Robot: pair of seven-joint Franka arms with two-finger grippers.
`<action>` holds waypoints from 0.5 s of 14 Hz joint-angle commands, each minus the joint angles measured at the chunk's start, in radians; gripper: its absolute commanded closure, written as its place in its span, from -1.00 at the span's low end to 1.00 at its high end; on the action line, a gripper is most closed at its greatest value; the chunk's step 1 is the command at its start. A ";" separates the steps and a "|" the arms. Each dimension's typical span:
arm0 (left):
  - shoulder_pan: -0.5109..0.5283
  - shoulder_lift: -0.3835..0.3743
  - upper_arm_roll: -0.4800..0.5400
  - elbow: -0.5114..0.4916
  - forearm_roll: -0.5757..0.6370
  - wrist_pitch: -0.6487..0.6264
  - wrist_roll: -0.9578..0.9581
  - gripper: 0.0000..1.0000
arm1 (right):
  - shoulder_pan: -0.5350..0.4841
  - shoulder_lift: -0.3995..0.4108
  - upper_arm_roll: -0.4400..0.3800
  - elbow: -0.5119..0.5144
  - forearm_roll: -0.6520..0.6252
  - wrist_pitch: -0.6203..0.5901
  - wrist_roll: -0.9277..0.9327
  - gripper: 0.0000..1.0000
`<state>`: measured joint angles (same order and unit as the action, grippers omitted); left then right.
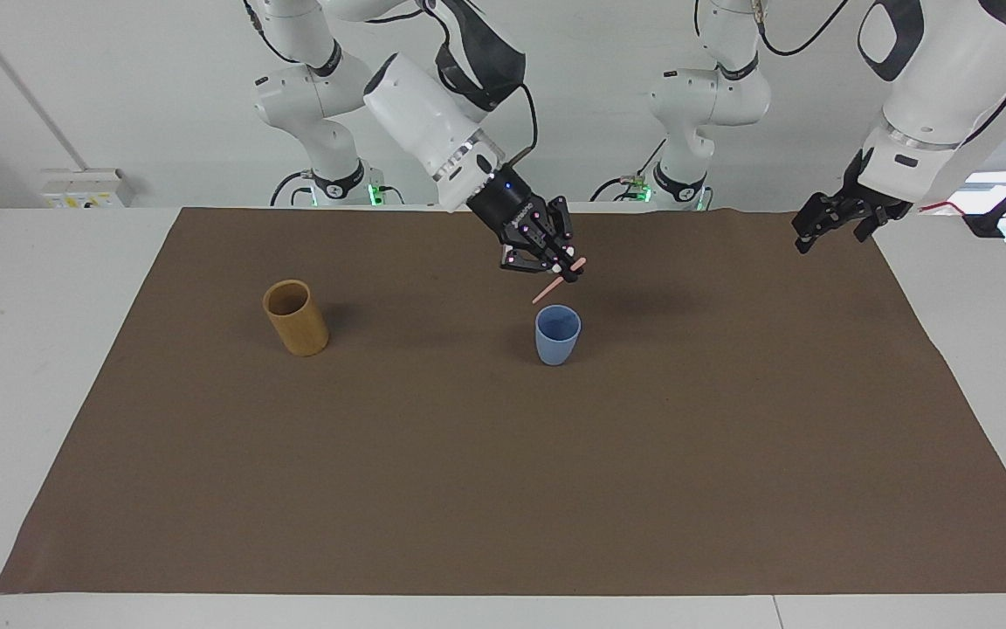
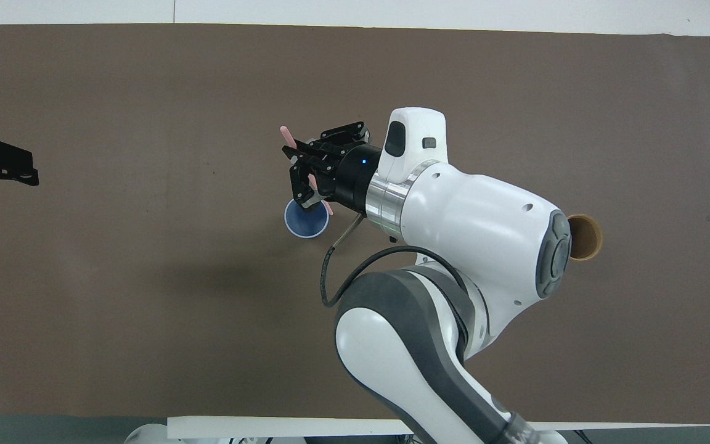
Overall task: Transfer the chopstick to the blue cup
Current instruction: 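Carry the pink chopstick with the right gripper over the blue cup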
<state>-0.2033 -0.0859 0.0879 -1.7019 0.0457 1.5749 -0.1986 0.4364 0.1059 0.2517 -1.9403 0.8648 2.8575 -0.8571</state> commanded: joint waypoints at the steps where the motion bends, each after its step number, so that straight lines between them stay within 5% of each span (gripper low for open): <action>1: 0.001 0.005 -0.002 0.015 0.013 -0.021 0.001 -1.00 | 0.064 0.082 -0.002 0.024 0.019 0.108 -0.023 1.00; 7: 0.001 0.005 -0.002 0.015 0.014 -0.021 0.001 -1.00 | 0.081 0.089 -0.002 0.006 0.019 0.111 -0.033 0.92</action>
<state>-0.2033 -0.0859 0.0879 -1.7019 0.0461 1.5748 -0.1986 0.5089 0.2017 0.2515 -1.9266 0.8650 2.9677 -0.8645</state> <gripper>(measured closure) 0.000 0.916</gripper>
